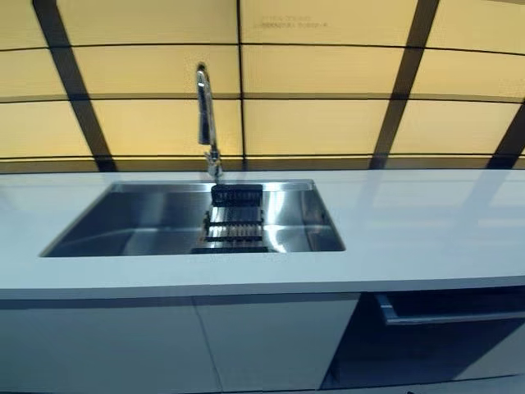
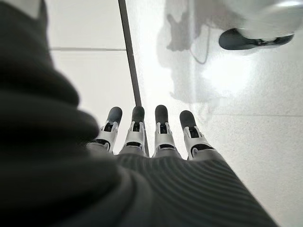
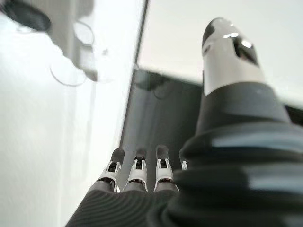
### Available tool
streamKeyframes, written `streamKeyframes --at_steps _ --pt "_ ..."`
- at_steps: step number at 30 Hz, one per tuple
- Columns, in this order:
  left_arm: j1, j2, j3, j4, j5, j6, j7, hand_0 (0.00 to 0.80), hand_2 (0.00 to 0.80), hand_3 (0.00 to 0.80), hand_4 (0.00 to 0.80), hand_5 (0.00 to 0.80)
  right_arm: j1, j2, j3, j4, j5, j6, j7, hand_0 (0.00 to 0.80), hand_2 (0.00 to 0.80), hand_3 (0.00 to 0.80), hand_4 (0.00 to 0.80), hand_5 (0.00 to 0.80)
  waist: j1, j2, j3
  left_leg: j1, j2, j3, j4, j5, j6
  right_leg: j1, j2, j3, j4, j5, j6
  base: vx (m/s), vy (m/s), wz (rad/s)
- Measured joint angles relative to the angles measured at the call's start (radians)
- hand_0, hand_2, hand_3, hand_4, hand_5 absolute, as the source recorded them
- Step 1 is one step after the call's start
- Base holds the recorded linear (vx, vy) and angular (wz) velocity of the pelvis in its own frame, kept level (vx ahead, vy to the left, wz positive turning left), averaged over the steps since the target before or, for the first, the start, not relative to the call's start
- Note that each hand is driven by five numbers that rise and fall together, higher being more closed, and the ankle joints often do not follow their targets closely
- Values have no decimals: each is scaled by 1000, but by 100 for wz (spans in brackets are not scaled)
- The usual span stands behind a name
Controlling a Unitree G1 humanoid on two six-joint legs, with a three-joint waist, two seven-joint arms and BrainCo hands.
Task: Take plates into dishwasher
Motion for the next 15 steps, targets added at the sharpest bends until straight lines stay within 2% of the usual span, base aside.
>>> streamKeyframes --at_steps 1,3,5,6,9,15 --pt "-11 11 -1 -5 0 -6 -2 0 0 0 0 0 0 19 2 27 1 0 12 0 0 0 0 0 -1 -19 2 3 -28 4 -40 19 28 -23 -31 8 22 -2 14 -304 407 33" --pt "-18 33 -28 -4 0 -13 -8 0 0 0 0 0 12 46 3 49 10 0 36 0 0 0 0 0 3 -47 6 12 -81 -7 -69 50 63 -37 -81 8 47 8 31 -210 290 18" --pt "-17 47 -50 -4 1 -14 -16 0 0 0 0 0 24 50 4 64 10 1 56 0 0 0 0 0 3 -49 8 33 -93 -13 -107 66 90 -59 -78 7 69 2 42 -230 296 6" --pt "-18 54 -53 -3 1 -14 -15 0 0 0 0 0 24 50 4 64 10 2 61 0 0 0 0 0 5 -49 10 29 -96 -10 -113 77 98 -76 -50 -3 56 11 48 -296 342 11" --pt "-5 66 -69 -1 9 -13 -16 0 0 0 0 0 35 49 5 65 18 4 93 0 0 0 0 0 7 -62 16 29 -106 -5 -114 89 95 -51 -44 -11 -6 86 37 -196 136 -2" --pt "3 89 -65 18 11 8 -21 0 0 0 0 0 23 70 41 70 19 10 130 0 0 0 0 0 11 -81 42 23 -102 0 -104 83 97 -46 -35 2 -5 100 30 -150 4 -5"
